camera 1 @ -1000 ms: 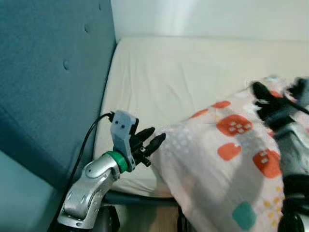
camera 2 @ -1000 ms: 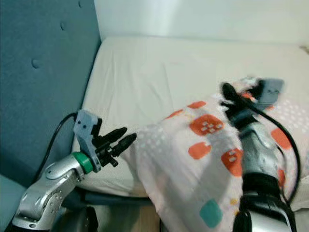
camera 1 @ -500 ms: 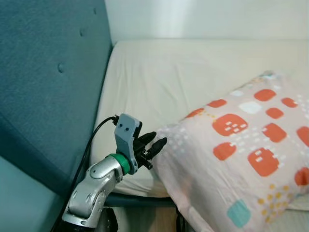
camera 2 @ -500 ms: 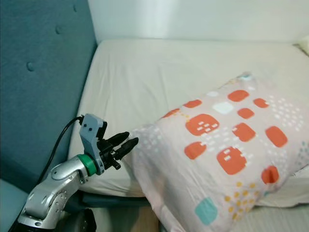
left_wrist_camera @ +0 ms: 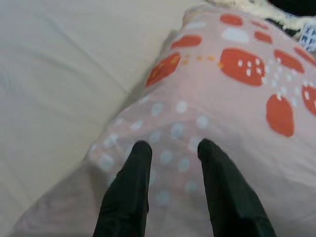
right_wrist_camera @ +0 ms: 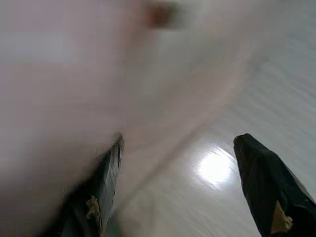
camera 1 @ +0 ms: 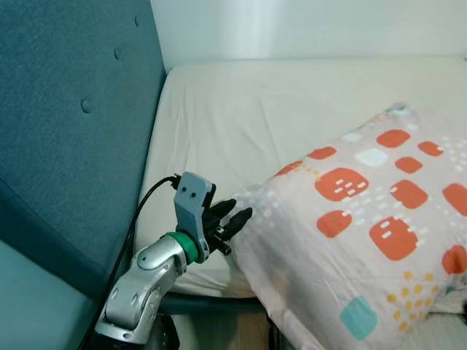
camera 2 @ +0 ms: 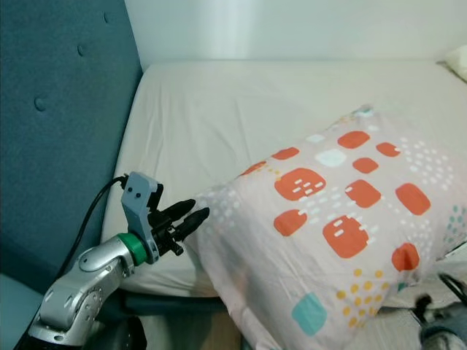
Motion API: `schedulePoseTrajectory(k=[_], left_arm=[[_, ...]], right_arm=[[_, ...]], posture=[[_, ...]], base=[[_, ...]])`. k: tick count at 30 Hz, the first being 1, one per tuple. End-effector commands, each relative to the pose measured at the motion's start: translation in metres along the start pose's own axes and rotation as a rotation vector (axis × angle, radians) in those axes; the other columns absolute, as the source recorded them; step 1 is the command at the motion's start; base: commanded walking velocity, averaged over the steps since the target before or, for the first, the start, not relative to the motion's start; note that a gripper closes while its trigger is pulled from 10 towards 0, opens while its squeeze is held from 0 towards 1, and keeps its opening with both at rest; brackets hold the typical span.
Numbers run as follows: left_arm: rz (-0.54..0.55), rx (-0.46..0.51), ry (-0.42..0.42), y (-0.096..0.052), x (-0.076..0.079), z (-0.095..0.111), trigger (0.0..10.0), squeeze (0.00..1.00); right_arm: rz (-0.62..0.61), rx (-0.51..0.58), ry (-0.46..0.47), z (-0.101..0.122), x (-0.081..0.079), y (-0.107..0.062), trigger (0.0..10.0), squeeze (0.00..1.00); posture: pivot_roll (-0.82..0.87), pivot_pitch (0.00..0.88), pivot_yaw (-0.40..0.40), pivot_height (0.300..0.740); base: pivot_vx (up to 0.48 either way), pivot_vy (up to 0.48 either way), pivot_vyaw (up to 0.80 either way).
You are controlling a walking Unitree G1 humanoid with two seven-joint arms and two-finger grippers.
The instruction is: Clean up the room
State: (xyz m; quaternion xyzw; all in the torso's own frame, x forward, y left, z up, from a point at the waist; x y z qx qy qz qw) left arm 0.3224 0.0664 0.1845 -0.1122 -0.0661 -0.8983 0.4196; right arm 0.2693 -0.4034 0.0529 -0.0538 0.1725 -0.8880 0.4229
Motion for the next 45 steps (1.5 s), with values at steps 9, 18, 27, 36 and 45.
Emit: schedulePoseTrajectory(k=[9, 18, 27, 36, 45], left_arm=[[0.024, -0.003, 0.003, 0.001, -0.005, 0.0, 10.0, 0.0], [0.014, 0.007, 0.005, 0.005, -0.005, 0.004, 10.0, 0.0], [0.025, 0.012, 0.011, 0.003, -0.008, 0.007, 10.0, 0.0], [0.053, 0.016, -0.007, 0.0, -0.013, 0.005, 10.0, 0.0], [0.034, 0.029, -0.02, 0.008, -0.008, 0.006, 10.0, 0.0]], right_arm=[[0.372, 0.313, -0.205, 0.079, -0.126, -0.001, 10.0, 0.0], [0.67, 0.919, -0.302, 0.21, -0.268, -0.088, 10.0, 0.0], [1.437, 1.071, -0.582, 0.157, -0.41, -0.233, 10.0, 0.0], [1.423, 0.957, -0.643, 0.121, -0.392, -0.198, 10.0, 0.0], [1.156, 0.903, -0.726, 0.149, -0.353, -0.14, 10.0, 0.0]], posture=[[-0.12, 0.173, 0.111, 0.571], [-0.1, 0.147, 0.112, 0.571], [-0.07, 0.14, 0.106, 0.571], [-0.1, 0.154, 0.11, 0.571], [-0.11, 0.157, 0.102, 0.571]], base=[[0.0, 0.0, 0.0], [0.0, 0.0, 0.0], [0.0, 0.0, 0.0], [0.0, 0.0, 0.0], [0.0, 0.0, 0.0]])
Point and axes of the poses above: a point about 5 cm out from each wrist's last joint towards the gripper, its own y axis pointing out of the wrist towards the gripper, its own z axis along the axis of the wrist's last joint, x = y × z, the point moved 3 cm from there along y, pointing out of the wrist towards the gripper, and after that the axes turned 12 degrees about -y, right-handed, at the moved point
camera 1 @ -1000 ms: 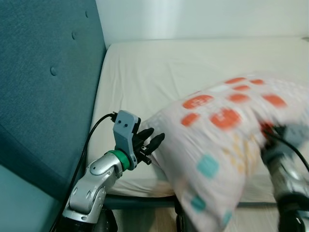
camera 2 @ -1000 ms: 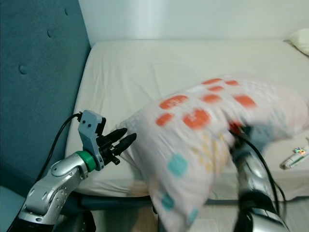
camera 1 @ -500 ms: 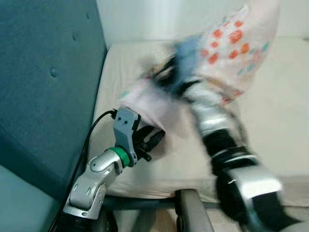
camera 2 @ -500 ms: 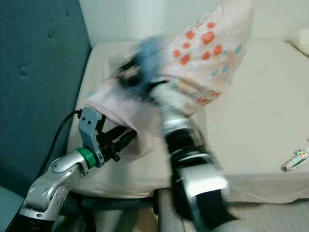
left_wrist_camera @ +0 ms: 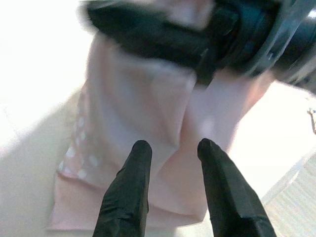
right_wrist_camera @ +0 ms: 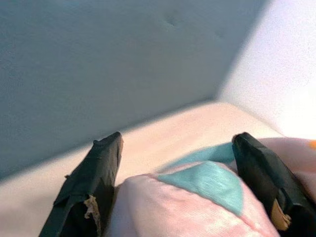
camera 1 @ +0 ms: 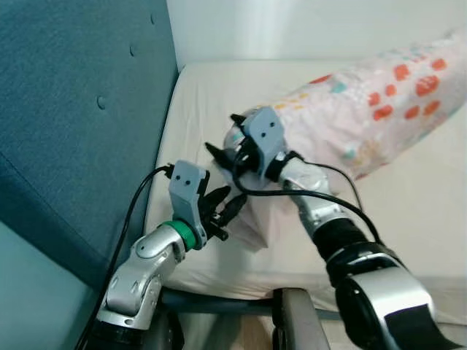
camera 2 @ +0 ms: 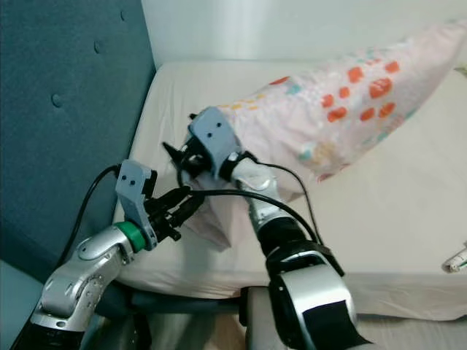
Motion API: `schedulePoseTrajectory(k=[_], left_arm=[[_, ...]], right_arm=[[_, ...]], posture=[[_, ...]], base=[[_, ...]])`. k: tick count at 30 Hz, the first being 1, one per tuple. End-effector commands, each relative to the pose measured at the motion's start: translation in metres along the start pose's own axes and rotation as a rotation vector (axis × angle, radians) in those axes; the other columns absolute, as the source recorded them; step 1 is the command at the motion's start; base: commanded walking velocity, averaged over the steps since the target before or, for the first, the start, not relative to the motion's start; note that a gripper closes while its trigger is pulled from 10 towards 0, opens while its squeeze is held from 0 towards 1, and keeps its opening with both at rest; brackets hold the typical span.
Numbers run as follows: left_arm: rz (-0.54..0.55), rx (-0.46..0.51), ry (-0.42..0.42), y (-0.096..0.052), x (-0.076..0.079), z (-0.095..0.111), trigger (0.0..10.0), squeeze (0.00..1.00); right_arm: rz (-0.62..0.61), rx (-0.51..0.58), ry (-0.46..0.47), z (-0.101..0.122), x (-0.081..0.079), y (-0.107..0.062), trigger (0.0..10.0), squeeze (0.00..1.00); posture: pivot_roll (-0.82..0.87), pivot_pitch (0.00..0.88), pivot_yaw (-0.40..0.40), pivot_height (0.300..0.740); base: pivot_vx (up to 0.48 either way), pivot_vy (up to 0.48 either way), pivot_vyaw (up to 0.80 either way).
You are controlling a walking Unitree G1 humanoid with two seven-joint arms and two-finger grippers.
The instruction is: Clean up the room
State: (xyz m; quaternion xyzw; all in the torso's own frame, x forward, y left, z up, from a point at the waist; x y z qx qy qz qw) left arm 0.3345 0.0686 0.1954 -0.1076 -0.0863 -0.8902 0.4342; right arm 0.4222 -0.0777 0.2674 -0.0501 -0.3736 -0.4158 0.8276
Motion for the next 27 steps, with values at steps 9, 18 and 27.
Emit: schedulePoseTrajectory(k=[9, 18, 27], left_arm=[[0.02, -0.02, -0.01, -0.004, -0.004, -0.008, 10.0, 0.0], [0.017, -0.022, -0.01, -0.003, -0.004, -0.009, 10.0, 0.0], [0.007, -0.021, -0.013, -0.001, -0.003, -0.009, 10.0, 0.0]], right_arm=[[-0.317, -0.264, 0.098, -0.055, 0.032, -0.043, 10.0, 0.0], [0.247, -0.131, 0.325, -0.051, -0.071, -0.104, 10.0, 0.0], [0.467, -0.111, 0.554, -0.024, -0.114, -0.169, 10.0, 0.0]], posture=[[-0.11, 0.162, 0.099, 0.571], [-0.13, 0.169, 0.101, 0.571], [-0.15, 0.167, 0.094, 0.571]], base=[[0.0, 0.0, 0.0], [0.0, 0.0, 0.0], [0.0, 0.0, 0.0]])
Point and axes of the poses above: a point about 5 cm out from each wrist's last joint towards the gripper, its own y axis pointing out of the wrist towards the gripper, its own z axis along the axis of the wrist's last joint, x = y × z, the point moved 3 cm from there along y, pointing out of the wrist towards the gripper, and after that the axes turned 12 degrees about -y, right-handed, at the moved point
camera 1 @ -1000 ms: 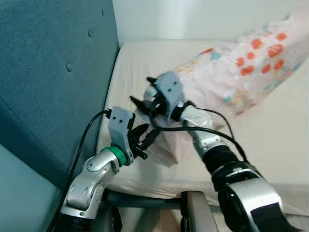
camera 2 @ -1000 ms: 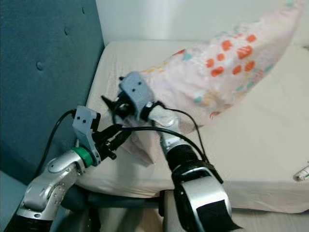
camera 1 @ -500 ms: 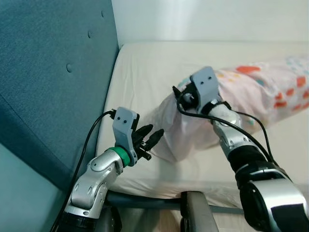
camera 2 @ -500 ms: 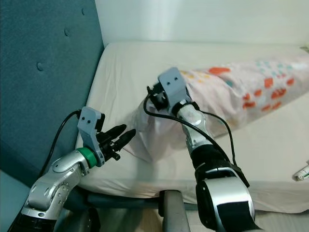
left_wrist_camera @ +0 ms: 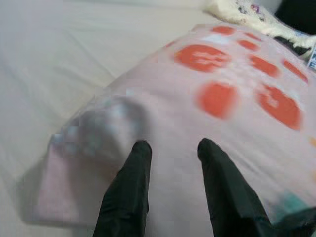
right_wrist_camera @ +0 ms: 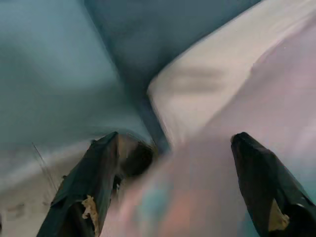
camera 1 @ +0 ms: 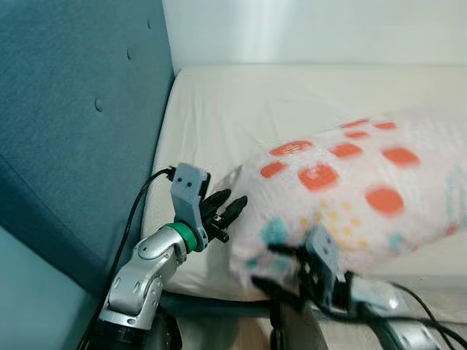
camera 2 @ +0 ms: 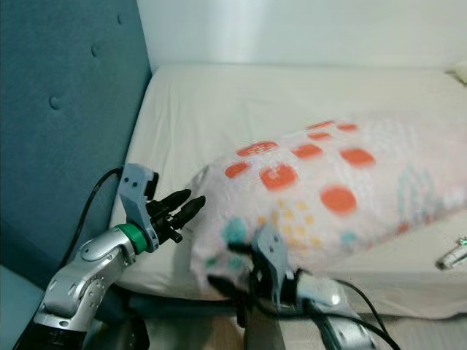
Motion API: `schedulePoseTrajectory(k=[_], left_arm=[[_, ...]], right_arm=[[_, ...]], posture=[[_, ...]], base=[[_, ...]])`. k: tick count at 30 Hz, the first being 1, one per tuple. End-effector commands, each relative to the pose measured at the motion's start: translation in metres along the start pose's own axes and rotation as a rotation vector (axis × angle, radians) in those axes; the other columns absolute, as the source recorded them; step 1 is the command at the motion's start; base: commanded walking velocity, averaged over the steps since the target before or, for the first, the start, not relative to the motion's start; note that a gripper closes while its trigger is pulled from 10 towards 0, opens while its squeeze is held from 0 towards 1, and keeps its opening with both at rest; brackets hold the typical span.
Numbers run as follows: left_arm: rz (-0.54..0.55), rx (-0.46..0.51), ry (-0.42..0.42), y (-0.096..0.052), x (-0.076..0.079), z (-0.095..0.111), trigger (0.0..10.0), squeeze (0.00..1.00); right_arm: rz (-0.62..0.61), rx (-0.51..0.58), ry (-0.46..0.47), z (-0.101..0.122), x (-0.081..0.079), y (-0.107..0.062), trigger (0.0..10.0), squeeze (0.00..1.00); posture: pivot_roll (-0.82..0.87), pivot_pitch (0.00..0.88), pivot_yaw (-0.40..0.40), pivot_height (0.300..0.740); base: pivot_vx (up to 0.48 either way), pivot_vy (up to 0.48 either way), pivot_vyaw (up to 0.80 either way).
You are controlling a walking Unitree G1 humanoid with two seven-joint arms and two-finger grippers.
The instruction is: Clean up the room
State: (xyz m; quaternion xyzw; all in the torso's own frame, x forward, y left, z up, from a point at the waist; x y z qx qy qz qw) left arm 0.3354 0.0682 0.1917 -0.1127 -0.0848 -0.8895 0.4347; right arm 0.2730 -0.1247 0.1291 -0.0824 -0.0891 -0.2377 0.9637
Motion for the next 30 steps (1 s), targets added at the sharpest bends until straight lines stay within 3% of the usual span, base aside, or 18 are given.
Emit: schedulePoseTrajectory(k=[1, 4, 7, 10, 11, 12, 14, 15, 17, 18, 20, 23, 24, 25, 26, 27, 28, 30], left_arm=[[0.005, -0.013, -0.005, -0.001, -0.002, -0.005, 10.0, 0.0], [0.006, -0.011, -0.003, -0.002, -0.004, -0.004, 10.0, 0.0], [0.006, -0.011, -0.002, -0.002, -0.004, -0.004, 10.0, 0.0], [0.001, -0.012, 0.002, -0.001, -0.003, -0.004, 10.0, 0.0], [0.001, -0.012, 0.002, -0.001, -0.003, -0.004, 10.0, 0.0], [-0.003, -0.013, 0.002, -0.001, -0.003, -0.004, 10.0, 0.0], [-0.007, -0.013, 0.002, 0.0, -0.002, -0.005, 10.0, 0.0], [-0.007, -0.013, 0.002, 0.0, -0.002, -0.005, 10.0, 0.0], [-0.01, -0.014, 0.0, 0.0, -0.001, -0.005, 10.0, 0.0], [-0.01, -0.014, 0.0, 0.0, -0.001, -0.005, 10.0, 0.0], [-0.013, -0.016, -0.001, 0.0, -0.001, -0.006, 10.0, 0.0], [-0.02, -0.022, 0.001, 0.001, 0.0, -0.006, 10.0, 0.0], [-0.022, -0.023, 0.002, 0.001, 0.0, -0.006, 10.0, 0.0], [-0.022, -0.023, 0.002, 0.001, 0.0, -0.006, 10.0, 0.0], [-0.024, -0.024, 0.003, 0.002, 0.001, -0.006, 10.0, 0.0], [-0.024, -0.024, 0.003, 0.002, 0.001, -0.006, 10.0, 0.0], [-0.026, -0.025, 0.005, 0.002, 0.001, -0.006, 10.0, 0.0], [-0.026, -0.025, 0.005, 0.002, 0.001, -0.006, 10.0, 0.0]], right_arm=[[-0.034, 0.122, 0.038, 0.028, 0.006, -0.008, 10.0, 0.0], [-0.214, 0.43, 0.059, 0.097, 0.039, -0.046, 10.0, 0.0], [-0.242, 0.479, 0.068, 0.109, 0.042, -0.057, 10.0, 0.0], [-0.592, 0.484, 0.019, 0.111, 0.083, -0.097, 10.0, 0.0], [-0.592, 0.484, 0.019, 0.111, 0.083, -0.097, 10.0, 0.0], [-0.931, 0.375, 0.001, 0.088, 0.113, -0.137, 10.0, 0.0], [-1.436, 0.137, -0.011, 0.037, 0.129, -0.212, 10.0, 0.0], [-1.436, 0.137, -0.011, 0.037, 0.129, -0.212, 10.0, 0.0], [-1.723, -0.099, 0.015, -0.009, 0.11, -0.268, 10.0, 0.0], [-1.723, -0.099, 0.015, -0.009, 0.11, -0.268, 10.0, 0.0], [-1.878, -0.209, 0.094, -0.037, 0.089, -0.303, 10.0, 0.0], [-1.912, -0.087, 0.26, -0.056, 0.081, -0.311, 10.0, 0.0], [-1.89, 0.059, 0.368, -0.063, 0.082, -0.308, 10.0, 0.0], [-1.89, 0.059, 0.368, -0.063, 0.082, -0.308, 10.0, 0.0], [-1.83, 0.243, 0.482, -0.065, 0.086, -0.299, 10.0, 0.52], [-1.83, 0.243, 0.482, -0.065, 0.086, -0.299, 10.0, 0.52], [-1.784, 0.425, 0.558, -0.066, 0.094, -0.29, 10.0, 1.0], [-1.784, 0.425, 0.558, -0.066, 0.094, -0.29, 10.0, 1.0]], posture=[[-0.15, 0.165, 0.095, 0.571], [-0.15, 0.161, 0.098, 0.571], [-0.15, 0.161, 0.098, 0.571], [-0.16, 0.156, 0.099, 0.571], [-0.16, 0.156, 0.099, 0.571], [-0.16, 0.151, 0.096, 0.571], [-0.17, 0.149, 0.093, 0.571], [-0.17, 0.149, 0.093, 0.571], [-0.17, 0.149, 0.097, 0.571], [-0.17, 0.149, 0.097, 0.571], [-0.17, 0.15, 0.104, 0.571], [-0.16, 0.148, 0.112, 0.571], [-0.16, 0.149, 0.116, 0.571], [-0.16, 0.149, 0.116, 0.571], [-0.15, 0.148, 0.122, 0.571], [-0.15, 0.148, 0.122, 0.571], [-0.15, 0.148, 0.124, 0.571], [-0.15, 0.148, 0.124, 0.571]], base=[[0.0, 0.0, 0.0], [0.0, 0.0, 0.0], [0.0, 0.0, 0.0], [0.0, 0.0, 0.0], [0.0, 0.0, 0.0], [0.0, 0.0, 0.0], [0.0, 0.0, 0.0], [0.0, 0.0, 0.0], [0.0, 0.0, 0.0], [0.0, 0.0, 0.0], [0.0, 0.0, 0.0], [0.0, 0.0, 0.0], [0.0, 0.0, 0.0], [0.0, 0.0, 0.0], [0.0, 0.0, 0.0], [0.0, 0.0, 0.0], [0.0, 0.0, 0.0], [0.0, 0.0, 0.0]])
Point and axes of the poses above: a point about 5 cm out from each wrist's last joint towards the gripper, its own y axis pointing out of the wrist towards the gripper, its own z axis along the axis of the wrist's last joint, x = y × z, the point moved 3 cm from there along y, pointing out of the wrist towards the gripper, and after that the axes turned 12 degrees about -y, right-handed, at the moved point
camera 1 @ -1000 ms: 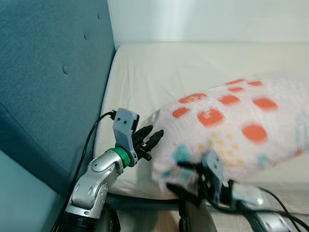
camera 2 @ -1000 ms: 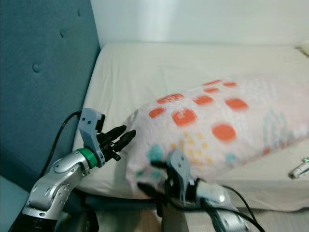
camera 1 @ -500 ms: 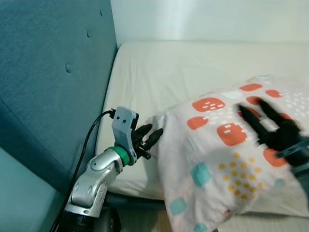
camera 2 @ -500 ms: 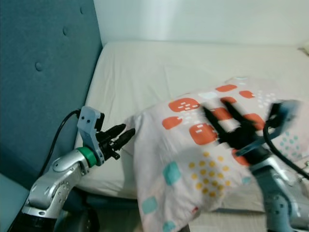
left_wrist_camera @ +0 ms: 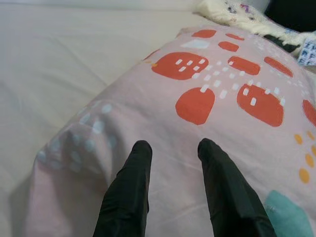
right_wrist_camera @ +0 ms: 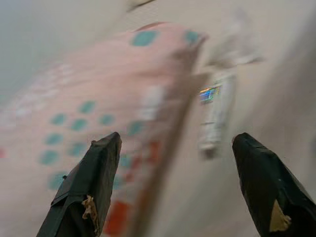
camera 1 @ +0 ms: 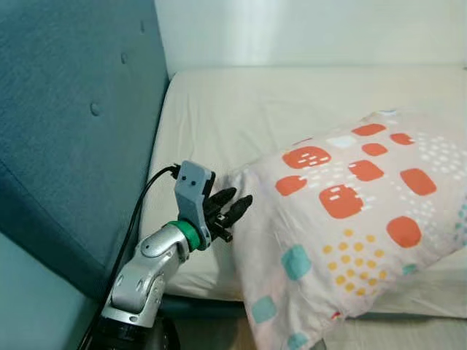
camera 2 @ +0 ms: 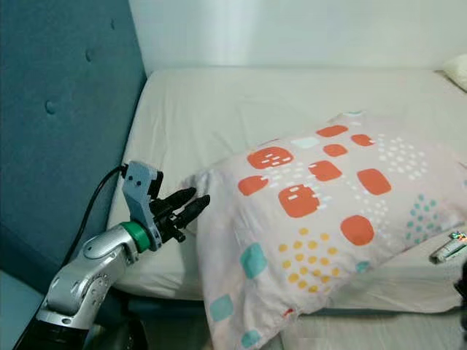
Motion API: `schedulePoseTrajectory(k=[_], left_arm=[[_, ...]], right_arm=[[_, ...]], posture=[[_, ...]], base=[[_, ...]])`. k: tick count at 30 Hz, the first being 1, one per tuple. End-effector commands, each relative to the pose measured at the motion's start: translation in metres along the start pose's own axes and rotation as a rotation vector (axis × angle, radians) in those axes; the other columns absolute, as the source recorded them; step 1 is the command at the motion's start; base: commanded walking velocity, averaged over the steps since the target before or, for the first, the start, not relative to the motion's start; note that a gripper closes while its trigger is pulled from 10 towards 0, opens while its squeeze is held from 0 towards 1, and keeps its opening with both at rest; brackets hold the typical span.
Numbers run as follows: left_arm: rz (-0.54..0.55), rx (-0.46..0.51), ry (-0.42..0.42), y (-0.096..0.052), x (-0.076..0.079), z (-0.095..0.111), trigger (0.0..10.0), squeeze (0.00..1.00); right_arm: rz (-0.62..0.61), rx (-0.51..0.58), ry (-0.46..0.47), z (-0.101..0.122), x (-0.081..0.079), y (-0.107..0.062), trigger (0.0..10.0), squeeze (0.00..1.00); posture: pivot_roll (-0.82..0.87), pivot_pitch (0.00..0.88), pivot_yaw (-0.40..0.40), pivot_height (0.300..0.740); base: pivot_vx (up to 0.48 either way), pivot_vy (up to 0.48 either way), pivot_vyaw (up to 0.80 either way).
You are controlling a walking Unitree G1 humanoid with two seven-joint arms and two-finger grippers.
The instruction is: Clean up the room
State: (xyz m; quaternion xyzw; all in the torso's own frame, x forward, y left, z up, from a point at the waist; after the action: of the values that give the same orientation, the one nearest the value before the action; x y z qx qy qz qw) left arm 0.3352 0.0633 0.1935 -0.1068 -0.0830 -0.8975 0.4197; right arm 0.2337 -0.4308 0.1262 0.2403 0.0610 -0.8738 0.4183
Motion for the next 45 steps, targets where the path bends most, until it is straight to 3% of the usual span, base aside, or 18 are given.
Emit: schedulePoseTrajectory(k=[1, 4, 6, 8, 12, 21, 22, 23, 28, 30, 34, 35, 36, 37, 38, 40, 45], left_arm=[[0.008, -0.023, -0.005, -0.001, -0.004, -0.006, 10.0, 0.0], [0.014, -0.026, -0.001, -0.003, -0.005, -0.005, 10.0, 0.0], [0.014, -0.026, -0.001, -0.003, -0.005, -0.005, 10.0, 0.0], [0.022, -0.028, 0.001, -0.005, -0.006, -0.005, 10.0, 0.0], [0.03, -0.03, 0.005, -0.007, -0.007, -0.004, 10.0, 0.0], [0.04, -0.031, 0.01, -0.009, -0.008, -0.003, 10.0, 0.0], [0.041, -0.033, 0.012, -0.009, -0.008, -0.002, 10.0, 0.0], [0.041, -0.033, 0.012, -0.01, -0.008, -0.002, 10.0, 0.0], [0.046, -0.03, 0.01, -0.01, -0.008, -0.001, 10.0, 0.0], [0.049, -0.027, 0.009, -0.009, -0.008, -0.001, 10.0, 0.0], [0.05, -0.026, 0.01, -0.009, -0.008, 0.0, 10.0, 0.0], [0.051, -0.026, 0.009, -0.009, -0.008, 0.0, 10.0, 0.0], [0.055, -0.023, 0.01, -0.01, -0.008, 0.0, 10.0, 0.0], [0.062, -0.02, 0.009, -0.01, -0.009, 0.001, 10.0, 0.0], [0.062, -0.02, 0.009, -0.01, -0.009, 0.001, 10.0, 0.0], [0.07, -0.016, 0.009, -0.01, -0.01, 0.002, 10.0, 0.0], [0.075, -0.015, 0.007, -0.011, -0.01, 0.002, 10.0, 0.0]], right_arm=[[0.002, 0.008, 0.078, -0.006, 0.003, 0.0, 10.0, 1.0], [0.084, -0.004, 0.209, -0.016, -0.014, 0.009, 10.0, 1.0], [0.084, -0.004, 0.209, -0.016, -0.014, 0.009, 10.0, 1.0], [0.125, -0.065, 0.3, -0.031, -0.028, 0.015, 10.0, 1.0], [0.092, -0.152, 0.379, -0.053, -0.039, 0.018, 10.0, 1.0], [0.067, -0.22, 0.453, -0.074, -0.047, 0.017, 10.0, 1.0], [0.065, -0.254, 0.466, -0.08, -0.053, 0.017, 10.0, 0.42], [0.066, -0.281, 0.469, -0.085, -0.059, 0.017, 10.0, 0.0], [0.064, -0.346, 0.488, -0.095, -0.078, 0.02, 10.0, 0.0], [0.05, -0.387, 0.483, -0.101, -0.094, 0.023, 10.0, 0.0], [0.052, -0.405, 0.476, -0.103, -0.101, 0.023, 10.0, 0.0], [0.081, -0.409, 0.475, -0.103, -0.112, 0.025, 5.9, 0.0], [0.148, -0.408, 0.472, -0.101, -0.134, 0.028, 0.0, 0.0], [0.209, -0.403, 0.464, -0.098, -0.153, 0.031, 0.0, 0.0], [0.209, -0.403, 0.464, -0.098, -0.153, 0.031, 0.0, 0.0], [0.273, -0.395, 0.455, -0.094, -0.174, 0.033, 0.0, 0.0], [0.295, -0.392, 0.45, -0.093, -0.18, 0.033, 0.0, 0.0]], posture=[[-0.13, 0.149, 0.129, 0.571], [-0.12, 0.153, 0.13, 0.571], [-0.12, 0.153, 0.13, 0.571], [-0.1, 0.161, 0.134, 0.571], [-0.08, 0.171, 0.134, 0.571], [-0.06, 0.177, 0.143, 0.571], [-0.05, 0.178, 0.143, 0.571], [-0.05, 0.178, 0.141, 0.571], [-0.04, 0.177, 0.135, 0.571], [-0.04, 0.178, 0.133, 0.571], [-0.04, 0.178, 0.133, 0.571], [-0.04, 0.178, 0.133, 0.571], [-0.03, 0.177, 0.126, 0.571], [-0.03, 0.179, 0.122, 0.571], [-0.03, 0.179, 0.122, 0.571], [-0.03, 0.177, 0.118, 0.571], [-0.03, 0.177, 0.117, 0.571]], base=[[0.0, 0.0, 0.0], [0.0, 0.0, 0.0], [0.0, 0.0, 0.0], [0.0, 0.0, 0.0], [0.0, 0.0, 0.0], [0.0, 0.0, 0.0], [0.0, 0.0, 0.0], [0.0, 0.0, 0.0], [0.0, 0.0, 0.0], [0.0, 0.0, 0.0], [0.0, 0.0, 0.0], [0.0, 0.0, 0.0], [0.0, 0.0, 0.0], [0.0, 0.0, 0.0], [0.0, 0.0, 0.0], [0.0, 0.0, 0.0], [0.0, 0.0, 0.0]])
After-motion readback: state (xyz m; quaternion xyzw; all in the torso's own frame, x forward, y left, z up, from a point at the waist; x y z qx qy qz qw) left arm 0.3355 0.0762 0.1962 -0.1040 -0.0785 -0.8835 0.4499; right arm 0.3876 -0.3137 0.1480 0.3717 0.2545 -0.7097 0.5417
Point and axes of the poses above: a point about 5 cm out from each wrist's last joint towards the gripper, its own y axis pointing out of the wrist towards the gripper, its own z axis along the axis of the wrist's last joint, x = y × z, the point moved 3 cm from there along y, pointing out of the wrist towards the gripper, and after that the axes turned 12 degrees about -y, right-handed, at the moved point
